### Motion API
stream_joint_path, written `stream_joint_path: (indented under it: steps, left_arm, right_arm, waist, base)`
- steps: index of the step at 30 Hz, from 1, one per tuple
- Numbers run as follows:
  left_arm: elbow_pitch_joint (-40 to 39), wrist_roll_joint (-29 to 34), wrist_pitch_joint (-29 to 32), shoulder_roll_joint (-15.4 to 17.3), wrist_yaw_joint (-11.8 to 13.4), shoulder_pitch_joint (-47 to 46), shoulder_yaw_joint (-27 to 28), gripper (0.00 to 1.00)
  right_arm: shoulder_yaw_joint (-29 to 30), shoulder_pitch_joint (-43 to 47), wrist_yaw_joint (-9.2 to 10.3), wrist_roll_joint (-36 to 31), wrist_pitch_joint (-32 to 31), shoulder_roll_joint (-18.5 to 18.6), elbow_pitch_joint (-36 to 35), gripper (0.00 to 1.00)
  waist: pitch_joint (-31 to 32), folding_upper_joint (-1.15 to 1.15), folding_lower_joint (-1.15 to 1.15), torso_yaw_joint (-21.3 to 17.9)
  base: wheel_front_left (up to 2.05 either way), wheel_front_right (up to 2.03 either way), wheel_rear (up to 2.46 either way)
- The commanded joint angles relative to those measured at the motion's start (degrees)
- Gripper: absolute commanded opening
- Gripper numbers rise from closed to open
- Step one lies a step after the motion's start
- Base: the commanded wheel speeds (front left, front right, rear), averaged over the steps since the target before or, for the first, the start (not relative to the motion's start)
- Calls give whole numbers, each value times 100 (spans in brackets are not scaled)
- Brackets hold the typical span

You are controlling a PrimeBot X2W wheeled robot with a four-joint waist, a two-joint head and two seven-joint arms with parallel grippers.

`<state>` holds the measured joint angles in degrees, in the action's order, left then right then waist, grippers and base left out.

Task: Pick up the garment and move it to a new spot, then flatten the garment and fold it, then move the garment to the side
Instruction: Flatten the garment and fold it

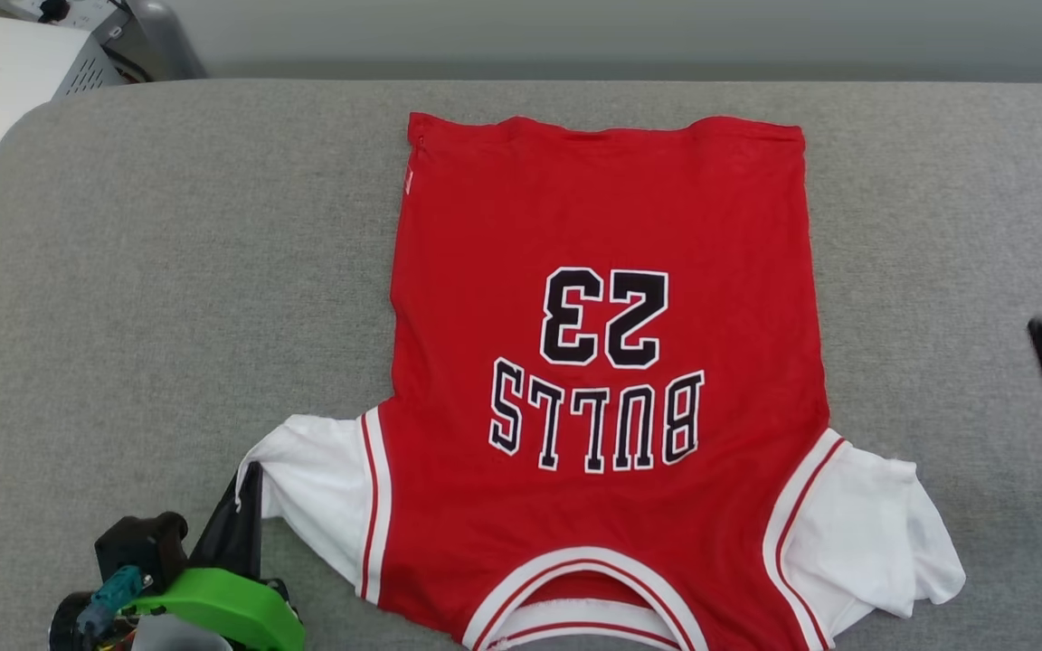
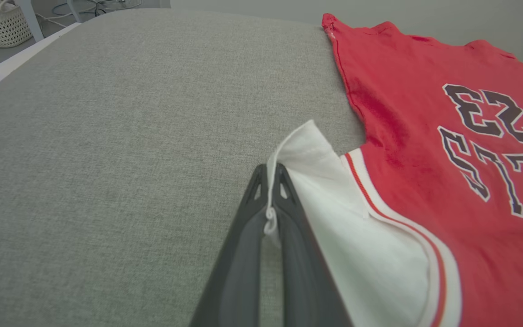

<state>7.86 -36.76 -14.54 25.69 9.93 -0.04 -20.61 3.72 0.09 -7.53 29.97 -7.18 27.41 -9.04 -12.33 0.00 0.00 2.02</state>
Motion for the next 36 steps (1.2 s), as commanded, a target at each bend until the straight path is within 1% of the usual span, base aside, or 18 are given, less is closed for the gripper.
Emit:
stream_joint_path:
  steps: [1, 3, 6, 9, 11, 13, 16, 19, 23, 27, 31, 36]
  left_arm:
    - [-58, 104, -13, -25, 53, -144, -8, 0]
    - [-141, 176, -15, -44, 61, -241, -53, 0]
    - [-259, 269, -18, -91, 54, -415, -114, 0]
    - [-364, 343, -23, -160, 35, -586, -158, 0]
    - [-440, 381, -29, -223, 17, -701, -159, 0]
    - [-507, 436, -34, -291, -8, -823, -156, 0]
    - [-567, 523, -40, -413, -59, -980, -148, 0]
    - [-598, 606, -43, -571, -141, -1128, -107, 0]
    - [-589, 748, -44, -765, -268, -1249, 1, 0]
    - [-548, 913, -45, -972, -417, -1360, 90, 0]
    - [-492, 1056, -45, -1182, -575, -1442, 189, 0]
    - [-388, 1229, -45, -1416, -777, -1540, 349, 0]
  right_arm:
    - [74, -365, 4, -33, -67, 102, -133, 100]
    - [176, -893, 4, -115, -241, 287, -252, 100]
    - [113, -1788, 4, 100, -657, 490, -301, 100]
    - [-25, -2614, 4, 289, -1181, 719, -159, 100]
    - [-193, -3207, 4, 465, -1615, 845, 55, 100]
    - [-408, -3828, 4, 527, -1985, 1024, 367, 100]
    - [-981, -4630, 4, 560, -2595, 1287, 848, 100]
    - [-1554, -5232, 4, 762, -3435, 1411, 1469, 100]
    - [-2057, -5870, 4, 816, -4334, 1427, 2136, 100]
    - [-2415, -6296, 4, 595, -4802, 1440, 2664, 100]
    - [-2656, -6521, 4, 461, -5053, 1453, 3050, 100]
    - [-2816, -6504, 4, 346, -5052, 1440, 3444, 100]
  waist:
    - [-129, 0, 0, 121]
    - [-255, 0, 0, 243]
    - [-483, 0, 0, 431]
    - [-761, 0, 0, 621]
    - [-976, 0, 0, 733]
    - [-1196, 0, 0, 834]
    - [-1491, 0, 0, 968]
    - [-1731, 0, 0, 1104]
    - [-2003, 0, 0, 1236]
    - [-2226, 0, 0, 1376]
    - [-2430, 0, 0, 1496]
    - [-2637, 0, 0, 1604]
  base:
    - [0, 0, 0]
    - [0, 0, 0]
    - [0, 0, 0]
    - [0, 0, 0]
    - [0, 0, 0]
    - [0, 0, 0]
    - [0, 0, 0]
    - [0, 0, 0]
    - [0, 0, 0]
    - [0, 0, 0]
    - [0, 0, 0]
    - [0, 0, 0]
